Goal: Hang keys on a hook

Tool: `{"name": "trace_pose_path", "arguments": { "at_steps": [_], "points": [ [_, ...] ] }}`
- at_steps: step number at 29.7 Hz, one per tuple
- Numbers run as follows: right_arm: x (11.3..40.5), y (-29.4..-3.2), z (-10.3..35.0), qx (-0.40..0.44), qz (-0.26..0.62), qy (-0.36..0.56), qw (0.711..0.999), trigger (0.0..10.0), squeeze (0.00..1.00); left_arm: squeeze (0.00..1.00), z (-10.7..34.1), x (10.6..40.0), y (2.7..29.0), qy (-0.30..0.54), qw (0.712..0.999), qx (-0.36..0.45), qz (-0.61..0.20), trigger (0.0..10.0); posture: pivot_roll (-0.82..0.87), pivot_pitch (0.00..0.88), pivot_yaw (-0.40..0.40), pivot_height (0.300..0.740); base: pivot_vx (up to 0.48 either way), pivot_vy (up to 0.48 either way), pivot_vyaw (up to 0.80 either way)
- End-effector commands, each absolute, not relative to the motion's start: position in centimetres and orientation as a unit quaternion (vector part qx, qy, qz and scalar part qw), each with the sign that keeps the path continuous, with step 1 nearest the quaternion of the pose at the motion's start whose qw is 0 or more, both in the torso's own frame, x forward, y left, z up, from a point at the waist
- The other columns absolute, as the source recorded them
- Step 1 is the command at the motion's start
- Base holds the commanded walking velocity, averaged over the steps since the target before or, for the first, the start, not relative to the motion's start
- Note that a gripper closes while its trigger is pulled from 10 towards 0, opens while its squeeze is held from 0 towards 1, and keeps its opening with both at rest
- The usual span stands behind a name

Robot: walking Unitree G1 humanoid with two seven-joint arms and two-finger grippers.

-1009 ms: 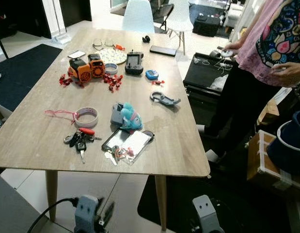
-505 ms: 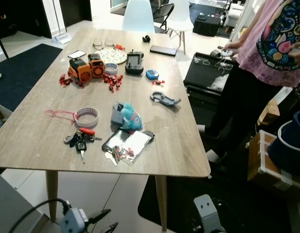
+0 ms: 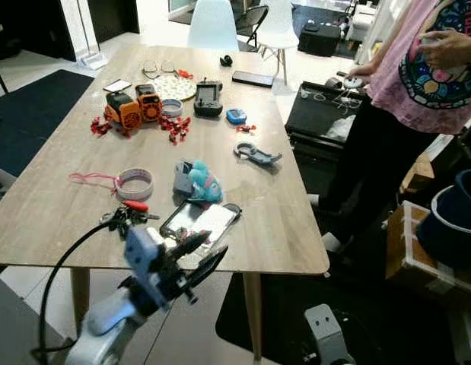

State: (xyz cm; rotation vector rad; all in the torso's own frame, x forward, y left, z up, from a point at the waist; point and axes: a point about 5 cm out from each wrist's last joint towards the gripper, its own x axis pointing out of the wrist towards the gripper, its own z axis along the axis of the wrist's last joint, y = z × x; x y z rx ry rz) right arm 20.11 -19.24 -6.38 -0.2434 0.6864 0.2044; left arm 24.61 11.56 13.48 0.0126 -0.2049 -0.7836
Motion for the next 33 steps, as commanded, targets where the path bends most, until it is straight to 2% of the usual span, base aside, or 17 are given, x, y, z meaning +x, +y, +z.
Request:
{"name": "trace_pose_path", "arguments": {
  "at_steps": [1,8,13,16,23,33],
  "points": [
    [19.6,-19.6,-6.6,-0.118,0.095,0.346,0.926,10.0,0.00,0.00,12.4,25.5,11.2,-0.067,0.943,0.036,-0.324,10.0,0.06,0.079,-0.081,0.740,0.000,0.000,0.00],
    [19.8,-19.6,-6.6,-0.119,0.095,0.345,0.926,10.0,0.00,0.00,12.5,26.4,9.2,-0.069,0.947,0.086,-0.303,10.0,0.06,0.084,-0.080,0.740,0.000,0.000,0.00],
    [19.8,-19.7,-6.5,-0.120,0.094,0.344,0.927,10.0,0.00,0.00,12.0,26.7,8.7,-0.054,0.951,0.105,-0.286,10.0,0.06,0.084,-0.077,0.740,0.000,0.000,0.00],
    [19.7,-19.8,-6.6,-0.120,0.094,0.344,0.926,10.0,0.00,0.00,11.7,26.8,8.9,-0.044,0.953,0.111,-0.278,10.0,0.06,0.088,-0.078,0.740,0.000,0.000,0.00],
    [19.6,-19.7,-6.6,-0.118,0.094,0.346,0.926,10.0,0.00,0.00,11.1,28.3,10.2,-0.016,0.973,0.145,-0.178,10.0,0.06,0.090,-0.077,0.740,0.000,0.000,0.00],
    [19.5,-19.5,-6.7,-0.115,0.093,0.346,0.927,10.0,0.00,0.00,10.4,28.3,11.2,0.006,0.973,0.154,-0.174,10.0,0.06,0.093,-0.070,0.740,0.000,0.000,0.00]
  ]
}}
